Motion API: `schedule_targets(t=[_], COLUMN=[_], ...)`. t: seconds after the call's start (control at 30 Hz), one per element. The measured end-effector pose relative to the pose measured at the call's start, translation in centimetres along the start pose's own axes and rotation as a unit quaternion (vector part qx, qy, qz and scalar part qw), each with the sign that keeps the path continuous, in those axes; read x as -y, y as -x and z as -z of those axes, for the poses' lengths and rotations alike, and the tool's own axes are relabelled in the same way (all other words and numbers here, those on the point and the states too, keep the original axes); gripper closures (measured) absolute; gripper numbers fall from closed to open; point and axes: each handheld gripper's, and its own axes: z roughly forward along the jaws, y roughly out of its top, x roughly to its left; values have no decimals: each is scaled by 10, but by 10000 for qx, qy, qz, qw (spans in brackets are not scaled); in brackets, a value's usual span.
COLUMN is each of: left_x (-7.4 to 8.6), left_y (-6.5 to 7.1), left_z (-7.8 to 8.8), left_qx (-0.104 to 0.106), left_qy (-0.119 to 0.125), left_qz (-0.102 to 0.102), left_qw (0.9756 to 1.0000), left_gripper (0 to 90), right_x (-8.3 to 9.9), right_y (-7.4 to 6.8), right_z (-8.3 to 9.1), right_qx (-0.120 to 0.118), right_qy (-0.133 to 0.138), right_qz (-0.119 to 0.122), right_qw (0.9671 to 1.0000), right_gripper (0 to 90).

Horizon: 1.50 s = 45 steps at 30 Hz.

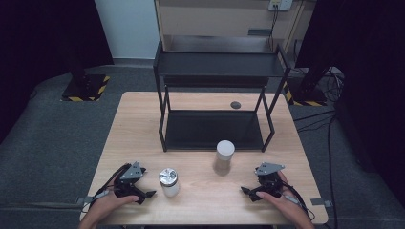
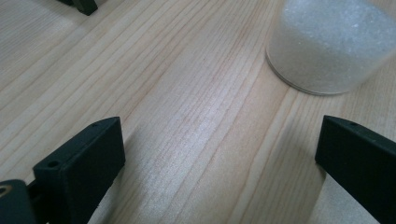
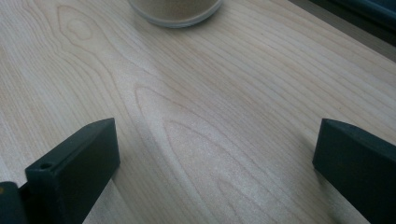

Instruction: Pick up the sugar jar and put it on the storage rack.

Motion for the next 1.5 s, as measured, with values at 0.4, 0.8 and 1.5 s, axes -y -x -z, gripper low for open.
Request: schedule_targets(t=[0.4,0.8,1.5], left_x=[1,-2,-25], left_y=[1,8,26], left_z=[1,3,-2], left_qx=[-21,14,135], left_qy=[11,44,97], left_qz=[10,-74,-426], left_qw=[10000,10000,9990], left_gripper=[12,18,18], right_x=[0,0,0], right_y=[0,0,-1], right_z=[0,0,0], right_qx=[0,1,11], right_qy=[0,0,0], right_qz=[0,0,-9], right_qw=[10000,10000,10000], right_gripper=[10,10,10])
